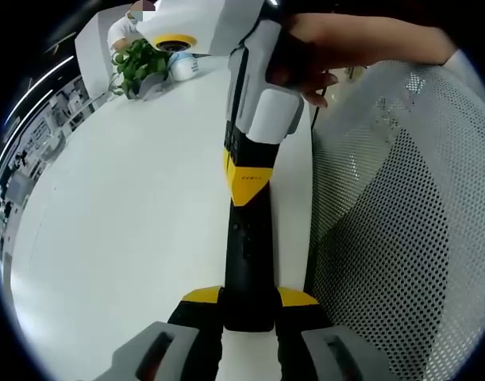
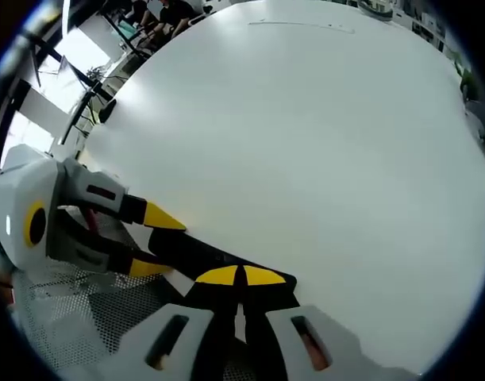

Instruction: Press the specified remote control buttons in sequence, fully releasing each button before pressing the next.

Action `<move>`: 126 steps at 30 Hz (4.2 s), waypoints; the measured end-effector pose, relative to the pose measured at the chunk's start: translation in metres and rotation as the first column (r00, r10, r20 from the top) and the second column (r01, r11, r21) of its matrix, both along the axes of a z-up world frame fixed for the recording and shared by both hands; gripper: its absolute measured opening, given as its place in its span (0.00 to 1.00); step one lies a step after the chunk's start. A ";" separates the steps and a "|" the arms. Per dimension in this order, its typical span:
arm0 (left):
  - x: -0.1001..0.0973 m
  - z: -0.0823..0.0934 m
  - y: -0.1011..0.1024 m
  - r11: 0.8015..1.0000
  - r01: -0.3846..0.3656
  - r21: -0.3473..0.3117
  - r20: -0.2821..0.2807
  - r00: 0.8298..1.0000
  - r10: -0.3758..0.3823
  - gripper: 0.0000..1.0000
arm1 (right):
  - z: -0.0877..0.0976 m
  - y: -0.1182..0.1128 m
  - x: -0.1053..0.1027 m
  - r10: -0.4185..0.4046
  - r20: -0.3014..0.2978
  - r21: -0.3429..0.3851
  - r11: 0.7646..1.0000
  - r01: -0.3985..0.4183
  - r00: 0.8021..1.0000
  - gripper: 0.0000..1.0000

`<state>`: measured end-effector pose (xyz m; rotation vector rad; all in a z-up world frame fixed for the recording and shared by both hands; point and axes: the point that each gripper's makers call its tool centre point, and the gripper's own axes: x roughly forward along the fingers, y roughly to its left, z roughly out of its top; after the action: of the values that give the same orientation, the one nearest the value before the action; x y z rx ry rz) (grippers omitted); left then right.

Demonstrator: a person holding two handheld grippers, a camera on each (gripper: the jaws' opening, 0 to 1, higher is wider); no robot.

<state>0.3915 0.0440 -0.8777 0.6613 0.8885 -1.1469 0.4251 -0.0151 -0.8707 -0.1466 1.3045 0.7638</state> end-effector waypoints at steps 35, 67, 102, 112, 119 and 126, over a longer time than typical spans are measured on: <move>0.000 0.001 0.000 1.000 -0.003 -0.002 0.001 1.000 0.003 0.24 | 0.000 0.001 0.000 0.020 0.029 0.012 1.000 -0.021 0.999 0.00; 0.000 0.001 -0.001 1.000 -0.025 -0.013 0.004 1.000 0.025 0.24 | 0.001 0.003 -0.001 0.114 0.073 -0.015 0.993 -0.113 0.991 0.00; 0.001 0.000 -0.001 1.000 -0.015 -0.017 0.004 1.000 0.015 0.24 | 0.002 0.008 -0.013 0.110 -0.001 0.023 0.994 -0.110 0.994 0.00; 0.001 0.001 -0.001 1.000 -0.014 -0.015 0.005 1.000 0.014 0.24 | 0.002 0.008 -0.017 0.113 -0.019 0.025 0.993 -0.113 0.993 0.00; 0.000 0.001 -0.001 1.000 -0.012 -0.016 0.005 1.000 0.012 0.25 | 0.002 0.008 -0.019 0.120 -0.022 0.020 0.993 -0.119 0.993 0.00; 0.000 0.001 -0.002 1.000 -0.014 -0.017 0.004 1.000 0.014 0.25 | 0.001 0.007 -0.018 0.106 -0.036 0.015 0.994 -0.106 0.994 0.00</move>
<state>0.3917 0.0422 -0.8770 0.6429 0.8779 -1.1385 0.4069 -0.0077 -0.8701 -0.1933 1.3339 0.8691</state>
